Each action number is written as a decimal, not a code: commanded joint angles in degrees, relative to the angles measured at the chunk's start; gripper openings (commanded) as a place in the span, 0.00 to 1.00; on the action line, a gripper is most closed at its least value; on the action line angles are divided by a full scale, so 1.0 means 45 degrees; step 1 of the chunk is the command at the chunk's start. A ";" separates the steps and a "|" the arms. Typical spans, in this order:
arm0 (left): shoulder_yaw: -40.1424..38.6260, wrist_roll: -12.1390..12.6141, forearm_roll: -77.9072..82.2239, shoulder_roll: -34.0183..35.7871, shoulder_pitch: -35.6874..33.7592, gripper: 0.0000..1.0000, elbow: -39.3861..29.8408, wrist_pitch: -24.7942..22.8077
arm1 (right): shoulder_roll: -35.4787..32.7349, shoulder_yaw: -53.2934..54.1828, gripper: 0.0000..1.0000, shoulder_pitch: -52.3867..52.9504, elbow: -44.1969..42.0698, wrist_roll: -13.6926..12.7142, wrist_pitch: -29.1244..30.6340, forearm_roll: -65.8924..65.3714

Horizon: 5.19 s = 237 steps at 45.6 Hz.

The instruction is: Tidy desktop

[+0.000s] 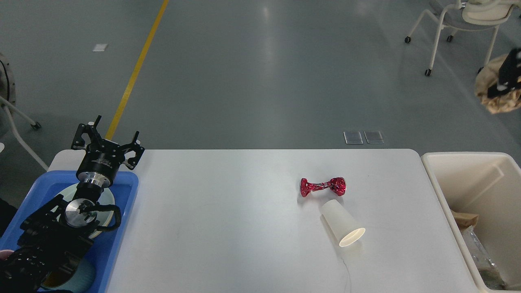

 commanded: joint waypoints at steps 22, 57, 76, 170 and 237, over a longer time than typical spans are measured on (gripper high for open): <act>0.0000 -0.0001 0.0012 -0.0002 0.0020 0.99 0.0001 0.0000 | -0.1653 -0.0133 0.00 -0.4606 -0.2162 -0.0040 -0.3253 -0.3914; 0.0000 -0.0001 -0.0007 -0.0002 0.0001 0.99 0.0001 0.0000 | 0.2721 0.7094 1.00 -2.3227 -1.2616 0.0000 -0.9880 0.0304; 0.0000 -0.0001 -0.0007 -0.0002 0.0001 0.99 0.0001 0.0000 | 0.2565 0.7114 1.00 -2.2623 -1.2265 0.0019 -0.9724 0.0285; 0.0000 0.0019 0.0012 -0.0002 0.0001 0.99 0.0001 0.0000 | 0.8092 0.3383 1.00 -1.3891 -0.2147 -0.0157 -0.9567 0.1457; 0.0000 -0.0001 -0.0007 -0.0002 0.0020 0.99 -0.0018 0.0000 | 0.5536 0.2917 0.00 -1.1341 -0.0296 0.0097 -0.9140 0.0851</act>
